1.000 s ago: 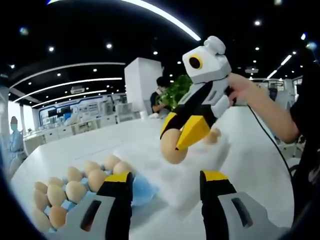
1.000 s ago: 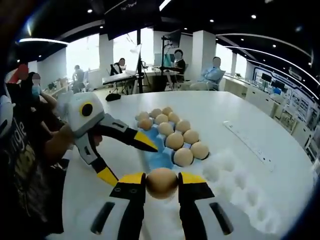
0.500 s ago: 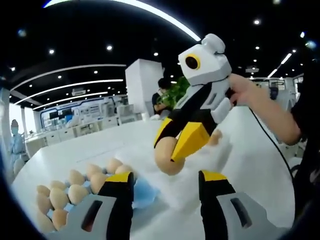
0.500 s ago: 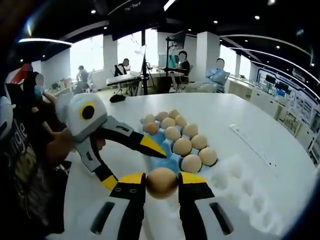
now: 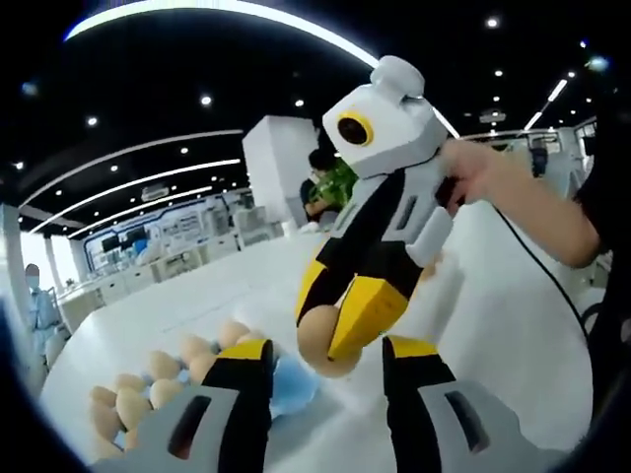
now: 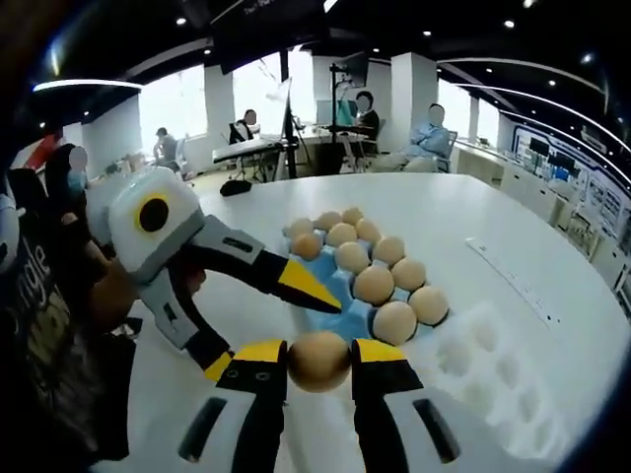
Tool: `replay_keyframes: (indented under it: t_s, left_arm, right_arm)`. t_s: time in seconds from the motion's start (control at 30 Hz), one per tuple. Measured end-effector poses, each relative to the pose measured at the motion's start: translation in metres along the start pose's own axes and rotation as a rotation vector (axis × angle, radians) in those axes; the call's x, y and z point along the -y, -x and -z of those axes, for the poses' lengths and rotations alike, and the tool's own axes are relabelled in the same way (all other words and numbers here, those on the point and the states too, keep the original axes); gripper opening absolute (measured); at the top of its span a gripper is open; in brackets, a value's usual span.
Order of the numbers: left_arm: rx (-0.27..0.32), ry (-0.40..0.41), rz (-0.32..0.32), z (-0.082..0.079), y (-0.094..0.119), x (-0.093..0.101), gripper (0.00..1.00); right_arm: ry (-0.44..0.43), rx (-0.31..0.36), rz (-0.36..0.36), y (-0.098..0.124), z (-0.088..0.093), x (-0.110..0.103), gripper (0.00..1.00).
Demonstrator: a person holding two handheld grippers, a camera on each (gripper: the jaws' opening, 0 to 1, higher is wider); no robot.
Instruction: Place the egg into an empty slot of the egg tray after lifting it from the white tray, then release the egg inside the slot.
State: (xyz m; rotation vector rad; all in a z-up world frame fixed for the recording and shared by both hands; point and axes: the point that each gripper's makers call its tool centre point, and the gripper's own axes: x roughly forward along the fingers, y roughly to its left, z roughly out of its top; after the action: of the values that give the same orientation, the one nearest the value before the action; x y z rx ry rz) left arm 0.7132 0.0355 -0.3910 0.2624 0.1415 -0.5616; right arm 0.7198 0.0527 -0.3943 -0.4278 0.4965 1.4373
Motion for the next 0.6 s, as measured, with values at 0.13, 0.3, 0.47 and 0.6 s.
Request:
replay_keyframes:
  t_s: [0.13, 0.3, 0.47, 0.6]
  left_arm:
    - [-0.037, -0.045, -0.009, 0.005, 0.0, -0.001, 0.39]
    - [-0.064, -0.089, -0.031, 0.008, -0.001, -0.003, 0.3]
    - [-0.084, -0.064, -0.033, 0.012, -0.003, -0.003, 0.28]
    - [-0.08, -0.041, -0.034, 0.013, -0.002, -0.004, 0.28]
  right_arm:
    - [-0.001, -0.002, -0.01, -0.004, -0.001, -0.002, 0.27]
    - [-0.002, -0.005, -0.009, -0.007, -0.003, -0.009, 0.27]
    - [-0.006, -0.013, -0.009, -0.008, -0.001, -0.007, 0.27]
    - [-0.015, -0.009, -0.009, -0.007, -0.001, -0.003, 0.27]
